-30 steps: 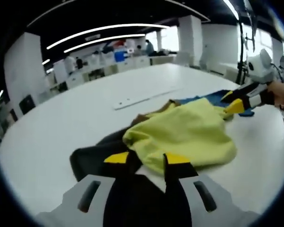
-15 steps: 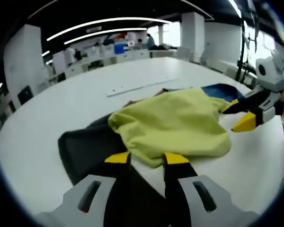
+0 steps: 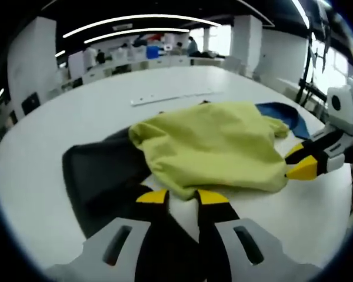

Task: Fold the garment on the visible template until the final outline fits inside the template.

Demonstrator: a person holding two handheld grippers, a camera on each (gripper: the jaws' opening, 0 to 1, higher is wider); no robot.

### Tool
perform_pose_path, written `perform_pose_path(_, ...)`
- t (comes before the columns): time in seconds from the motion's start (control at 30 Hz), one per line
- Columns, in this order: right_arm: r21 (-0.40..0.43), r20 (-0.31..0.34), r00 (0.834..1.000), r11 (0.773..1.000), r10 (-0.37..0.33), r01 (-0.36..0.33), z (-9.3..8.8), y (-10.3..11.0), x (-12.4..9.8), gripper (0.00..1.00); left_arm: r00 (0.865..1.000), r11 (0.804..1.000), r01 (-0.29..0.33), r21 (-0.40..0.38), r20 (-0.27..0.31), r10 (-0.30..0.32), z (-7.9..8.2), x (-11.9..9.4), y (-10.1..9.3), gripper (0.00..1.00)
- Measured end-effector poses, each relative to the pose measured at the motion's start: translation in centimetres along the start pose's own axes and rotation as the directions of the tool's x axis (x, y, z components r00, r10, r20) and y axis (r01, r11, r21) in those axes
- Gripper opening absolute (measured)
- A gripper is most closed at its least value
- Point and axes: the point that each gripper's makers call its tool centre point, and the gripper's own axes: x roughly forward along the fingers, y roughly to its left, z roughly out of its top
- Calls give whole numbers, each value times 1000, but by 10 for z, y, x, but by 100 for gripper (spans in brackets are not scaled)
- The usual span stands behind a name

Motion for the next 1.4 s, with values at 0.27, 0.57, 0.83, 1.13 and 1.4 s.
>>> perform_pose_path(0.27, 33, 1, 1000, 999, -3, 3, -2, -3, 5, 4, 1000, 999, 0, -37, 15, 1, 4, 10, 5, 7)
perform_pose_path(0.57, 30, 20, 1000, 1000, -2, 2, 4, -5, 0, 0, 999, 998, 9, -57, 50, -6, 13, 3, 2, 0)
perform_pose_path(0.83, 3, 105, 994, 1000, -11, 10, 31, -8, -24, 0, 995, 999, 39, -15, 95, -37, 31, -25, -5, 0)
perform_pose_path(1.13, -45, 158, 987, 999, -12, 19, 48, 0, -55, 0, 989, 995, 100, -30, 114, -96, 42, -57, -21, 0)
perform_pose_path(1.4, -89, 157, 987, 995, -20, 34, 44, 8, -74, 0, 988, 990, 137, -19, 78, -135, 37, -81, -40, 0)
